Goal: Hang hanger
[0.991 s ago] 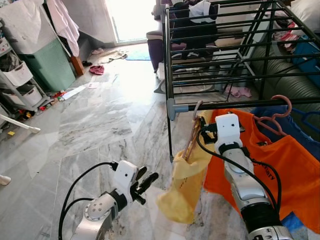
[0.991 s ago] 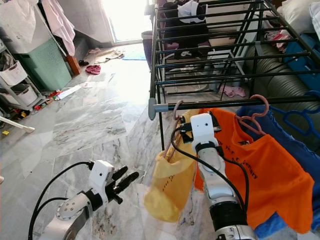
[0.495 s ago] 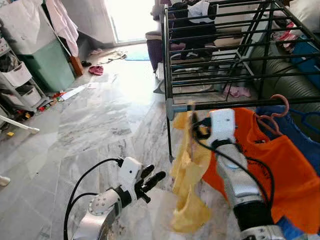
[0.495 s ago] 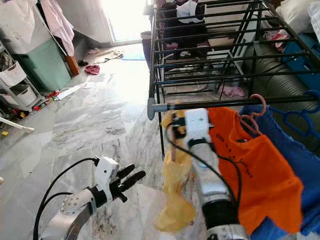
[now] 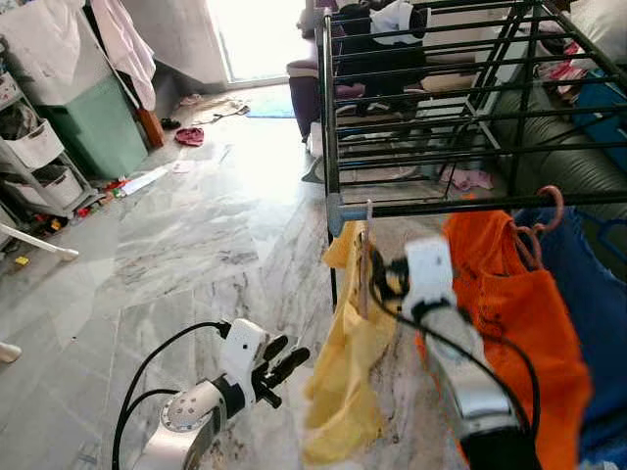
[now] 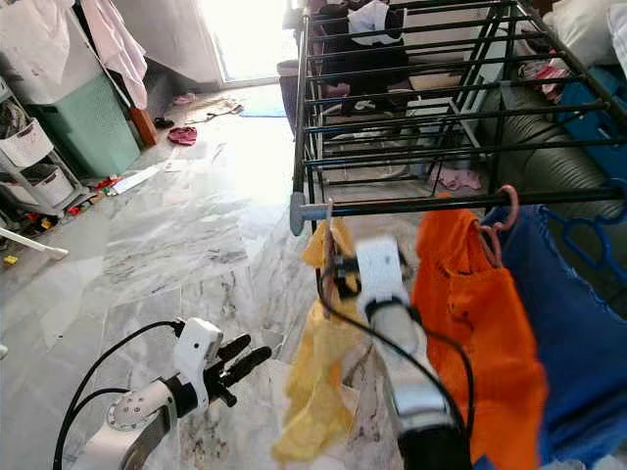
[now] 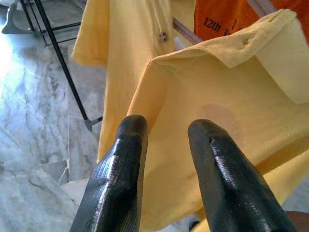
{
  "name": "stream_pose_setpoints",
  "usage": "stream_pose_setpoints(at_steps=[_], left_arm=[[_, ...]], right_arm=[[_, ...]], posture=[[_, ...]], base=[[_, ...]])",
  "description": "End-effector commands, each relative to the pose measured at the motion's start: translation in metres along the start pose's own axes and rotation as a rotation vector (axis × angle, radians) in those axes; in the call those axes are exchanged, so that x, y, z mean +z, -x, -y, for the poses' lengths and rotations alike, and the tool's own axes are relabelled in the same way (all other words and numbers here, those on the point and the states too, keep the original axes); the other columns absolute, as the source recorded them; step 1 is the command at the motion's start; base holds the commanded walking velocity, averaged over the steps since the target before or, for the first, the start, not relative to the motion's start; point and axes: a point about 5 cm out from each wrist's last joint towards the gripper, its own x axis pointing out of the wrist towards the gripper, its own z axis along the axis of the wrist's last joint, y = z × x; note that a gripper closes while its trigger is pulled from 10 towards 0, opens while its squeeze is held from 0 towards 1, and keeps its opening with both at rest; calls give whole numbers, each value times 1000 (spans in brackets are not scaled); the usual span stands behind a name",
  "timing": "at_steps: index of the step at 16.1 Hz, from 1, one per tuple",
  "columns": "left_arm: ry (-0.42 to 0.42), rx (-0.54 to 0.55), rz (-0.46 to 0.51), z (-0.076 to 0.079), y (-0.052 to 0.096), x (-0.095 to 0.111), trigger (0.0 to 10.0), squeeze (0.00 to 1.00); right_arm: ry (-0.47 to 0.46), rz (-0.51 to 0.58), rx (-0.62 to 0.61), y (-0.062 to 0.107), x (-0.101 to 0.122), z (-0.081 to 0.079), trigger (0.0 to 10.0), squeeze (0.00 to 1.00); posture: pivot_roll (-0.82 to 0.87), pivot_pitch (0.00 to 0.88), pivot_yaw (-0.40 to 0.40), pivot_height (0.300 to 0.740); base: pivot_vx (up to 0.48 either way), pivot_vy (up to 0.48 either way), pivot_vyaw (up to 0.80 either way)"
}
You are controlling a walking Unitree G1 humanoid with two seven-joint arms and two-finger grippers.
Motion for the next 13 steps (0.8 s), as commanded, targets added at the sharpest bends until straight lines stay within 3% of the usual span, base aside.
stream_pose_setpoints(at_steps=[1, 7, 9, 13], left_arm=[[-9, 20, -5, -4, 0, 0, 10000, 0], [-19, 16, -1, -3, 0, 2, 10000, 0], [-22, 16, 5, -2, -2, 4, 10000, 0], [-27, 41, 11, -3, 0, 5, 10000, 0]], right_arm=[[1, -2, -27, -2, 2, 3, 10000, 1000], [-19, 28, -77, -1, 10, 12, 10000, 1000], [-38, 107, -53, 3, 21, 7, 10000, 1000], [-61, 124, 54, 18, 23, -7, 10000, 1000]], posture=[[-52, 12, 109, 740], [-55, 6, 117, 740], [-57, 8, 119, 740], [-58, 8, 117, 740]], base=[[0, 0, 0], [0, 0, 0], [0, 0, 0], [0, 0, 0]])
